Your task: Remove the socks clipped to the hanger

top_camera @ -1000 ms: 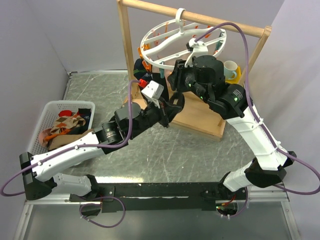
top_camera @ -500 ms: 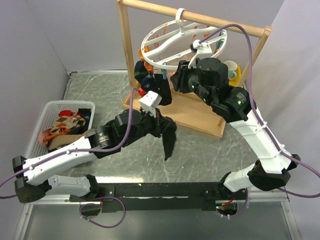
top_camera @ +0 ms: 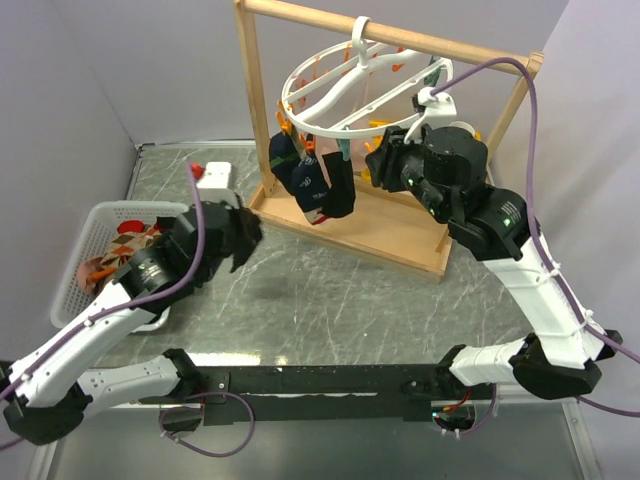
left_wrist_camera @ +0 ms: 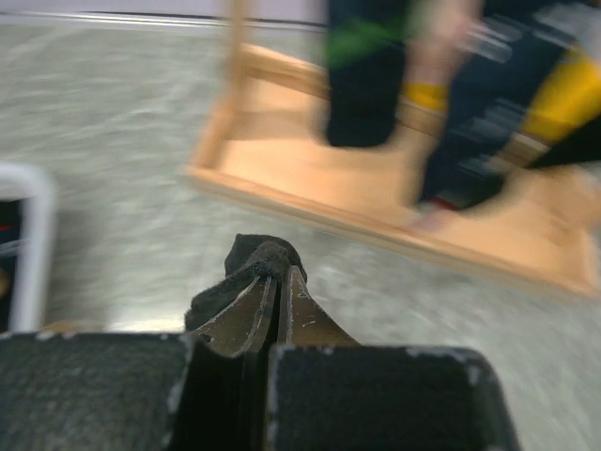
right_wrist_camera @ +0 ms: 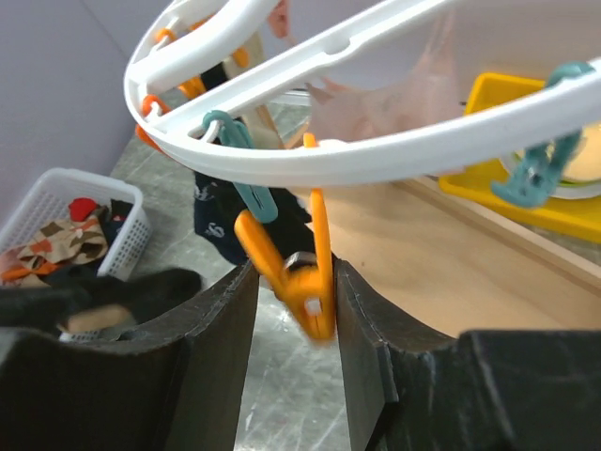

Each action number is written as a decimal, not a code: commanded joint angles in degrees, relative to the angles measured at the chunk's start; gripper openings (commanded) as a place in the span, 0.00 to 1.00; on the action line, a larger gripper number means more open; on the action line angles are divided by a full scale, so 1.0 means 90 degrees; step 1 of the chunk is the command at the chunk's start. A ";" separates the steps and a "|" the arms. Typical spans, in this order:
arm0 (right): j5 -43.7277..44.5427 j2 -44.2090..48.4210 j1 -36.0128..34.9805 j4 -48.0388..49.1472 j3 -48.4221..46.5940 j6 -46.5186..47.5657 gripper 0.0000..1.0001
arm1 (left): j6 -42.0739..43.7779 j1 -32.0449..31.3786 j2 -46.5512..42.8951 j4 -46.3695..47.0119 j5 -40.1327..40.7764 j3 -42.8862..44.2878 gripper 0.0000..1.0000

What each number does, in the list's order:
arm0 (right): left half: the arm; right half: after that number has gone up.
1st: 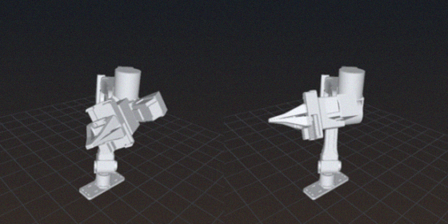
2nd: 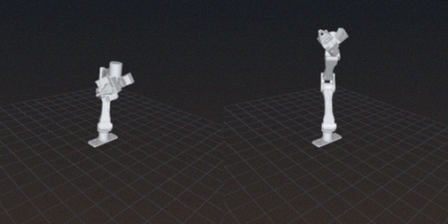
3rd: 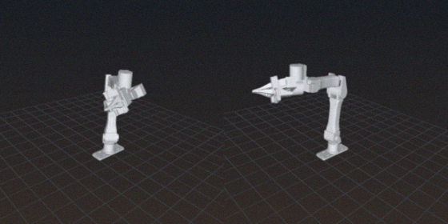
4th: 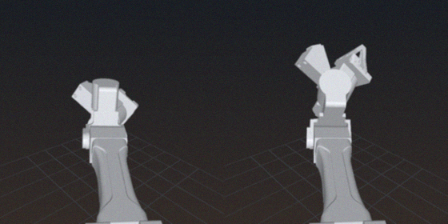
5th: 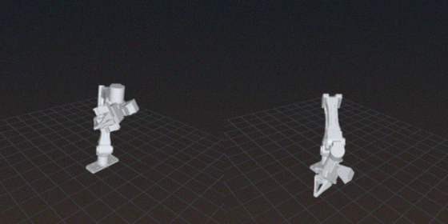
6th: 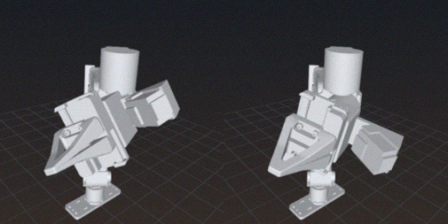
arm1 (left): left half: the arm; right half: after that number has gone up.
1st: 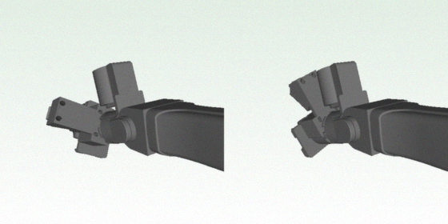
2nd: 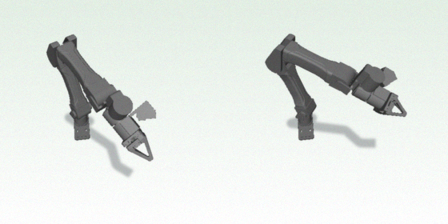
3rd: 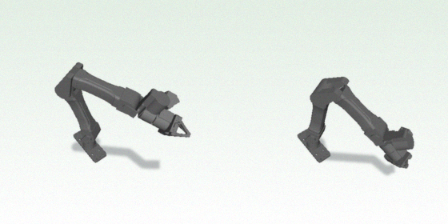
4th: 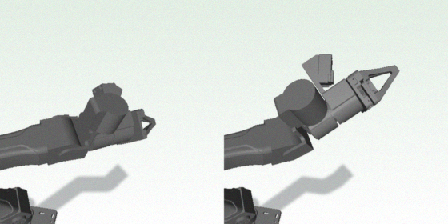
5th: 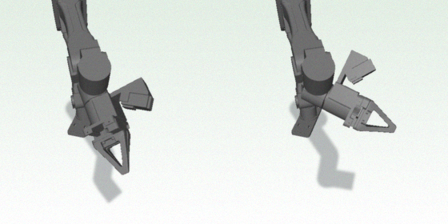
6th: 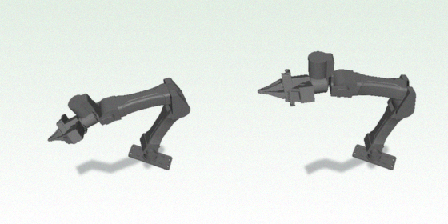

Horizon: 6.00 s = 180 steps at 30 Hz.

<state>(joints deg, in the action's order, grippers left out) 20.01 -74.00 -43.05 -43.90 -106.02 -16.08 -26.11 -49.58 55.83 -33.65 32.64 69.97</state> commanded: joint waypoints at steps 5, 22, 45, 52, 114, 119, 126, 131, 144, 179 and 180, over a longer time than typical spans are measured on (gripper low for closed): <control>0.0277 0.0604 0.0310 -0.0073 0.0373 0.0145 0.47 | 0.0264 0.1602 -0.0676 -0.0558 0.0708 0.0106 0.01; -0.0231 0.1435 0.1365 -0.0035 0.1271 0.0302 0.61 | 0.0107 0.3907 -0.0472 -0.0324 0.0210 0.0134 0.01; -0.1276 0.1816 0.1531 0.0532 0.1858 0.0409 0.82 | 0.0285 0.4386 -0.0197 0.0075 -0.1366 0.0732 0.96; -0.1607 0.2069 0.1531 0.0795 0.2170 0.0575 0.94 | -0.0691 0.4260 -0.1174 0.2887 -0.5647 -0.0967 0.99; -0.2866 0.3115 0.1482 0.1733 0.3236 -0.0440 0.99 | 0.0665 0.0011 0.2449 0.4695 -0.2006 0.0604 0.29; -0.3639 0.2607 0.1482 0.1889 0.2718 -0.0509 0.99 | 0.0635 0.0011 0.2195 0.5202 -0.2679 0.0204 0.01; -0.3698 0.1954 0.1482 0.1725 0.2113 -0.0626 0.97 | 0.0733 -0.0155 0.2087 0.5067 -0.2885 0.0126 0.01; -0.3883 0.1465 0.1473 0.1518 0.1546 -0.0743 0.95 | 0.0782 -0.0301 0.1990 0.5057 -0.2924 0.0116 0.01; -0.3865 0.0293 0.1249 0.0855 0.0403 -0.0900 0.76 | 0.0831 -0.0672 0.1892 0.5106 -0.2856 0.0155 0.01; 0.0098 -0.1367 -0.0001 -0.1528 -0.2087 0.0409 0.78 | 0.0733 -0.1180 0.2185 0.4754 -0.2709 0.0730 0.01; 0.0217 -0.1426 -0.0050 -0.1625 -0.2281 0.0419 0.78 | 0.0743 -0.1200 0.2195 0.4745 -0.2699 0.0760 0.01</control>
<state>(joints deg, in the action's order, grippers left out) 12.84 -84.99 -41.21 -53.58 -121.30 -14.96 -19.20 -59.53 74.91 8.47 8.29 73.38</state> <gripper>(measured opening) 0.779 0.017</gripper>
